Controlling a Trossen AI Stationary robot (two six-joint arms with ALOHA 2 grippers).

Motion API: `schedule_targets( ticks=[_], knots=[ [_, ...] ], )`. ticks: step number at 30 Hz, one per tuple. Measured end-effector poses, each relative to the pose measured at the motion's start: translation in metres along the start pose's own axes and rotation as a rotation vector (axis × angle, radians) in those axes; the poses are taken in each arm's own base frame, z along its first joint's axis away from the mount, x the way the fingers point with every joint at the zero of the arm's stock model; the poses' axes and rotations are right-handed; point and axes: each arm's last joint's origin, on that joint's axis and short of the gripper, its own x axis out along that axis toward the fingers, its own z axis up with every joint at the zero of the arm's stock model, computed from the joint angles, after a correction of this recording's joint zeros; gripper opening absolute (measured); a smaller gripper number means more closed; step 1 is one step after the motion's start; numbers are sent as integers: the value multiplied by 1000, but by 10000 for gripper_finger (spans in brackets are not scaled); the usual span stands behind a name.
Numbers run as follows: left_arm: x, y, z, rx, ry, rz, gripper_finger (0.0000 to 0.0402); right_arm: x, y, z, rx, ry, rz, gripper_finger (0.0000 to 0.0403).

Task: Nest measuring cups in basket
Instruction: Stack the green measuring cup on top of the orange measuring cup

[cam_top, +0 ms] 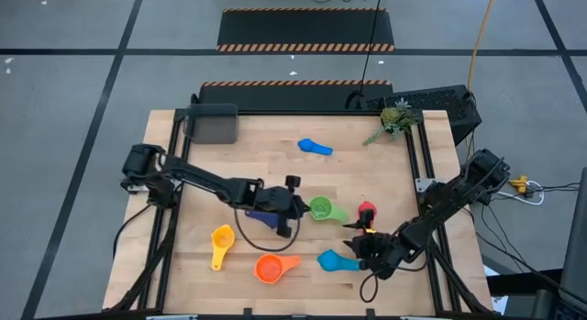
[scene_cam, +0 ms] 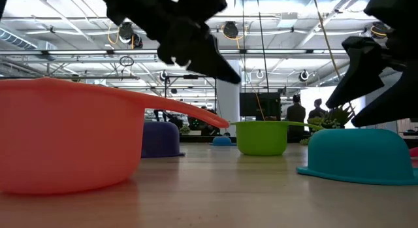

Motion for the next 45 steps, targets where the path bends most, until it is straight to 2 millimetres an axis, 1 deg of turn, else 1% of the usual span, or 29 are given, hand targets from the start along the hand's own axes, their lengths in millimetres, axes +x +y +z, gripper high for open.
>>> schedule_targets(
  ticks=[4, 8, 12, 19, 22, 24, 29, 34, 38, 42, 45],
  knots=[
    [17, -6, -5, 77, 1, 25, 19, -1, 1, 2, -58, -10, -16, 235],
    [26, -10, -6, 141, 46, 114, 19, -1, 1, 1, -68, -4, -21, 235],
    [32, -8, -8, 146, 81, 175, 19, -1, 0, 2, -68, -20, -66, 235],
    [33, 4, -14, 135, 123, 181, 19, 0, -1, 0, -94, -9, -76, 235],
    [34, 6, -15, 150, 109, 138, 19, 1, -4, 1, -137, -10, -122, 235],
    [34, 6, -14, 161, 96, 100, 19, 2, -6, 1, -166, -8, -139, 235],
    [34, 4, -13, 207, 96, 88, 19, 4, -7, 1, -198, 1, -138, 235],
    [33, 10, -4, 233, 79, 101, 19, 4, -8, 0, -209, 11, -139, 235],
    [34, 15, -6, 237, 84, 97, 19, 4, -9, -4, -239, 42, -144, 235],
    [35, 21, -10, 221, 83, 44, 19, 4, -9, -5, -258, 51, -146, 235],
    [35, 25, -11, 216, 85, 47, 19, 3, -10, -7, -274, 67, -150, 235]
  ],
)
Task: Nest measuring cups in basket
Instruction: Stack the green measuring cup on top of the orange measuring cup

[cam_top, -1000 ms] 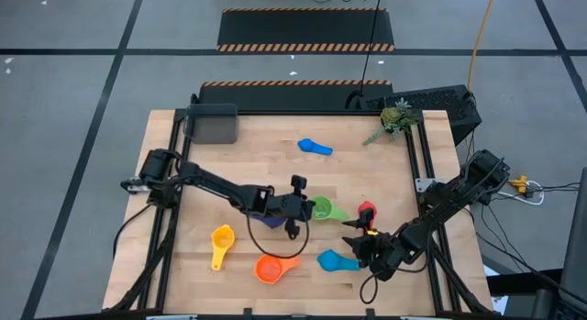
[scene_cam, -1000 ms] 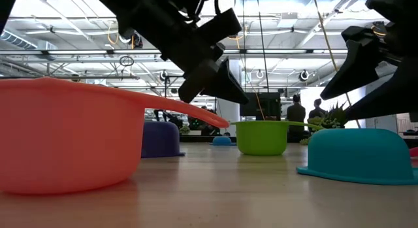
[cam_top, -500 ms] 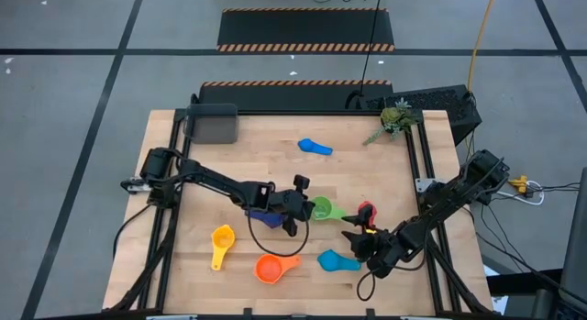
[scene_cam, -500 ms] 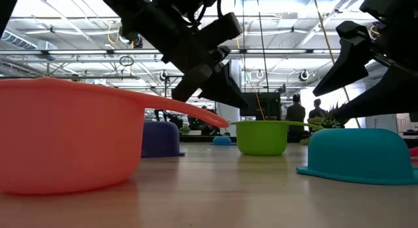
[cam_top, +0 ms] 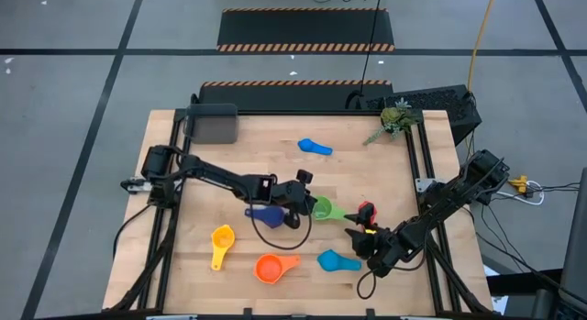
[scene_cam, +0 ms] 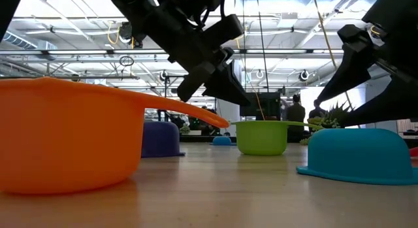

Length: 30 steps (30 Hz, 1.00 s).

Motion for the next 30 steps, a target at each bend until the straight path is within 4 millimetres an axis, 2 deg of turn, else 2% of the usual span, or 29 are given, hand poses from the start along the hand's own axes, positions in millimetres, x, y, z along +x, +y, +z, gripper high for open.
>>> schedule_targets(
  ticks=[10, 15, 24, 30],
  knots=[
    [6, 0, -7, 2, -2, -61, 19, 4, 2, -13, 9, 17, -4, 235],
    [16, -7, -14, 11, 23, -85, 19, 8, 4, -16, 18, 20, 3, 235],
    [19, -8, -15, 25, 24, -84, 19, 31, 16, -13, -118, 18, -60, 235],
    [19, -7, -16, 27, 26, -82, 19, 35, 16, -11, -216, 12, -128, 235]
  ],
)
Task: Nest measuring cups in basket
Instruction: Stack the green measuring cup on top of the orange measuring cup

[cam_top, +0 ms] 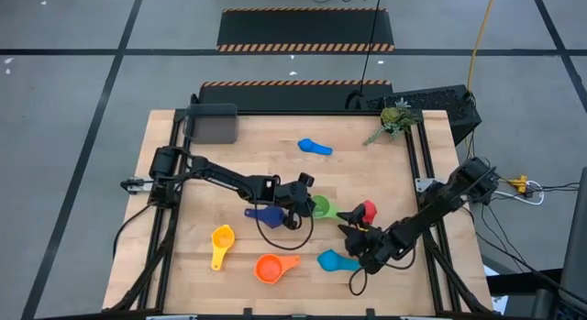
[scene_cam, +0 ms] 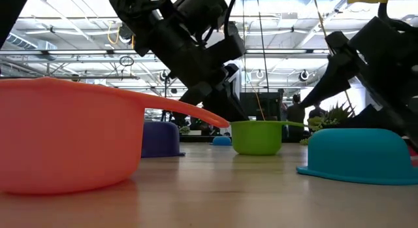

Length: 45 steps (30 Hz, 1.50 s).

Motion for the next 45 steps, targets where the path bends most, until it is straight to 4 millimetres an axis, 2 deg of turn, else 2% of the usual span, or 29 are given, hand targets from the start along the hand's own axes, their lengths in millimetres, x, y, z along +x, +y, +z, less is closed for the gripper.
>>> schedule_targets(
  ticks=[13, 23, 45],
  knots=[
    [1, 8, -10, -22, 45, -4, 19, 6, -3, -4, -88, 40, -11, 234],
    [1, 8, -10, -26, 44, -3, 19, 7, -5, 7, -124, -40, 1, 197],
    [2, 14, -14, -86, 49, 4, 19, 8, -7, 19, -150, -143, 22, 203]
  ],
)
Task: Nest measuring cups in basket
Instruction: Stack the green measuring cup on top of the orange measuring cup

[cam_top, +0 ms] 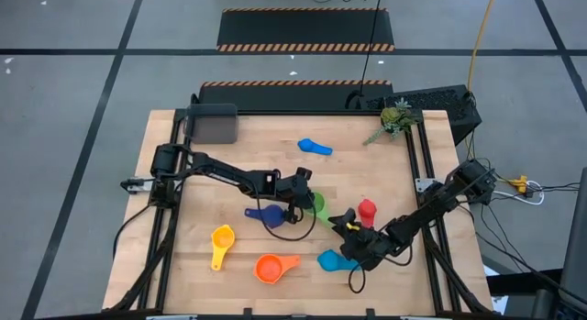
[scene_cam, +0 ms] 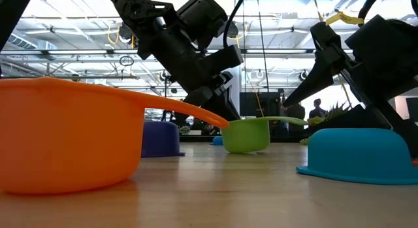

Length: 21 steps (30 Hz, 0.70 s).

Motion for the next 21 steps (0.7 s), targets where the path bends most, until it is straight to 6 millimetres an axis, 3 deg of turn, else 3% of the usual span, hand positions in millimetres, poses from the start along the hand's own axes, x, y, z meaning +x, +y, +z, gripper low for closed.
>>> schedule_targets(
  ticks=[21],
  knots=[
    [0, 0, 0, -2, -8, -15, 19, 1, -2, 0, -66, 11, -18, 100]
  ],
)
